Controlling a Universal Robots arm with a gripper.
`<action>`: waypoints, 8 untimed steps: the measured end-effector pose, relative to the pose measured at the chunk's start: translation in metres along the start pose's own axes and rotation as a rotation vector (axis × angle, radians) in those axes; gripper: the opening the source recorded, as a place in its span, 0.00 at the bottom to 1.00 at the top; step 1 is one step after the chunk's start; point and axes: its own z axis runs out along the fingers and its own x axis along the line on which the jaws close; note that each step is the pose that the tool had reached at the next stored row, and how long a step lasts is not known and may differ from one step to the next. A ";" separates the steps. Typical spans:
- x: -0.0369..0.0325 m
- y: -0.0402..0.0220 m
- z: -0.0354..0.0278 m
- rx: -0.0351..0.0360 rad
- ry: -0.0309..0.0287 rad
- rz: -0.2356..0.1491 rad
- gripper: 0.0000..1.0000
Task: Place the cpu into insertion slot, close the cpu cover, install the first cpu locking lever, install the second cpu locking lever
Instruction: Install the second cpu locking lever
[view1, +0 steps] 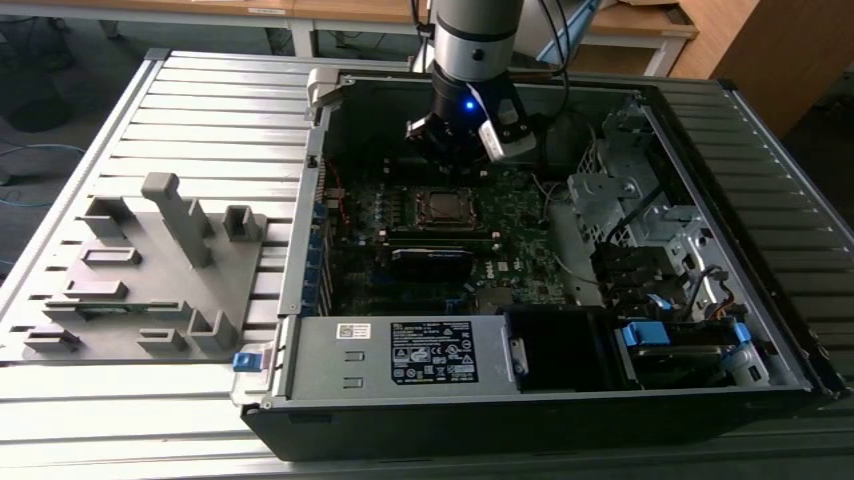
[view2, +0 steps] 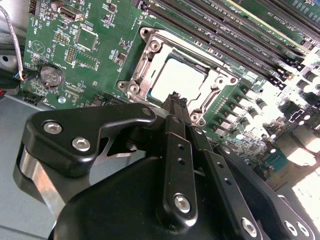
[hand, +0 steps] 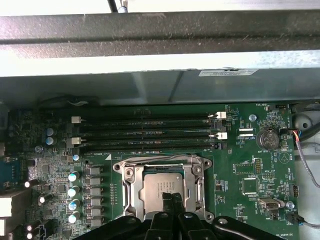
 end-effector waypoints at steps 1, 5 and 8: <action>0.0000 0.0000 -0.0003 0.0003 0.0001 0.000 0.10; 0.0000 0.0001 -0.0011 -0.0002 -0.0001 0.000 0.10; 0.0000 0.0001 -0.0011 -0.0002 -0.0001 0.000 0.10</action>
